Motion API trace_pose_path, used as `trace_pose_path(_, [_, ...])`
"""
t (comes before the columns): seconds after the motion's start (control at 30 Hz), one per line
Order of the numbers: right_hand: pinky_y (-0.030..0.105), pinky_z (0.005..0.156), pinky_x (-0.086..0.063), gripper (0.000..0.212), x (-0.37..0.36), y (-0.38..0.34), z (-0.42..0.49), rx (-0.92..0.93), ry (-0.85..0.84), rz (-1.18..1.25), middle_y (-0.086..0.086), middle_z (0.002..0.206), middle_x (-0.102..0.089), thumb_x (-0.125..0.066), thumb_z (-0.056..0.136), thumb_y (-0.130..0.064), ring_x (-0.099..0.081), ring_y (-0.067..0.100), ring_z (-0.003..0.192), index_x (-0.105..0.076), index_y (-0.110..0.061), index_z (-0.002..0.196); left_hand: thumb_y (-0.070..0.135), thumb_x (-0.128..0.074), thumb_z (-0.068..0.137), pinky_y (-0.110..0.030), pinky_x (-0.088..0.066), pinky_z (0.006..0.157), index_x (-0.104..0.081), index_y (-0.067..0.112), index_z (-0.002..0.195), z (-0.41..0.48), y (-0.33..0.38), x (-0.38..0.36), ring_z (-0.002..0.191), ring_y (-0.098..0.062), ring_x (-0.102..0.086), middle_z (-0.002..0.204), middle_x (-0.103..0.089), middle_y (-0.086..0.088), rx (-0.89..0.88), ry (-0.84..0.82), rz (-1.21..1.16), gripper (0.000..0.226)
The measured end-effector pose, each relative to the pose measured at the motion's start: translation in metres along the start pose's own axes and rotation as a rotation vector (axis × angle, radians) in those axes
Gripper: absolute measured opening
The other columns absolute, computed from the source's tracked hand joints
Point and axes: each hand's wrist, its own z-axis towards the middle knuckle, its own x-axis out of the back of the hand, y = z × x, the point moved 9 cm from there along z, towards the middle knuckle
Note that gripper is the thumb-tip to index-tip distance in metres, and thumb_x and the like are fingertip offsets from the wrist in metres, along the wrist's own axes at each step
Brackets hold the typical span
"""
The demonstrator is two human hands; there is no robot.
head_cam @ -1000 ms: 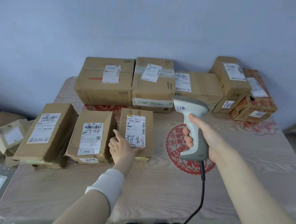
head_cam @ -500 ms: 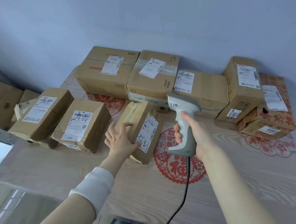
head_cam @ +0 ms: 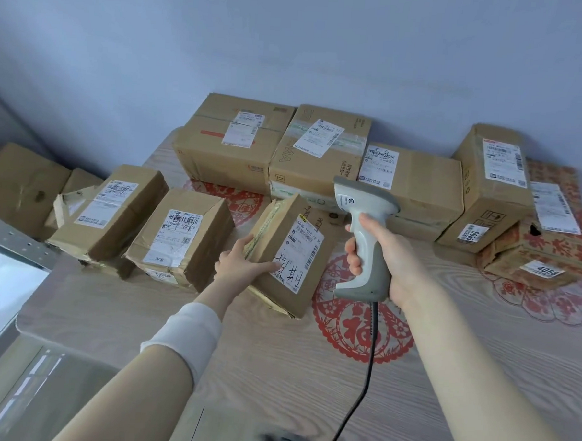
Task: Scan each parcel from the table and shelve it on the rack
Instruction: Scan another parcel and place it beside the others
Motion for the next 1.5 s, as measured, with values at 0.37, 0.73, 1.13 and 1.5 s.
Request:
trace_pose_path(0.37, [0.023,0.043,-0.042,0.025,-0.034,-0.026,-0.052,0.161,0.088,-0.049,0.001,0.057,-0.060,-0.058,0.092,-0.032,-0.048,0.014,0.043,-0.062,-0.008,0.095,0.042,-0.086,0.045,-0.045,-0.045,0.102,-0.040,0.036,0.135,-0.034,0.027,0.010,0.113,-0.026,-0.059,0.126,-0.057,-0.005,-0.184,-0.228,-0.679,0.101])
trace_pose_path(0.73, [0.021,0.041,-0.041,0.028,-0.062,-0.085,-0.124,0.348,0.130,-0.120,0.004,0.053,-0.058,-0.058,0.092,-0.030,-0.049,0.015,0.041,-0.061,-0.003,0.098,0.047,-0.086,0.043,-0.045,-0.037,0.109,-0.039,0.039,0.135,-0.079,0.087,0.037,0.128,-0.024,-0.046,0.141,-0.044,-0.004,-0.404,-0.249,-0.772,0.104])
trace_pose_path(1.13, [0.020,0.039,-0.041,0.028,-0.068,-0.122,-0.163,0.459,0.186,-0.216,0.009,0.056,-0.054,-0.058,0.092,-0.032,-0.049,0.016,0.037,-0.061,-0.003,0.091,0.039,-0.085,0.048,-0.040,-0.042,0.105,-0.040,0.036,0.133,-0.108,0.147,0.066,0.118,-0.015,-0.055,0.134,-0.052,0.000,-0.655,-0.227,-0.849,0.096])
trace_pose_path(1.5, [0.020,0.038,-0.042,0.028,-0.067,-0.133,-0.170,0.466,0.196,-0.254,0.005,0.053,-0.055,-0.058,0.092,-0.033,-0.050,0.014,0.037,-0.060,-0.005,0.085,0.043,-0.085,0.045,-0.043,-0.043,0.105,-0.040,0.039,0.131,-0.108,0.157,0.067,0.116,-0.017,-0.057,0.133,-0.053,-0.002,-0.682,-0.210,-0.827,0.097])
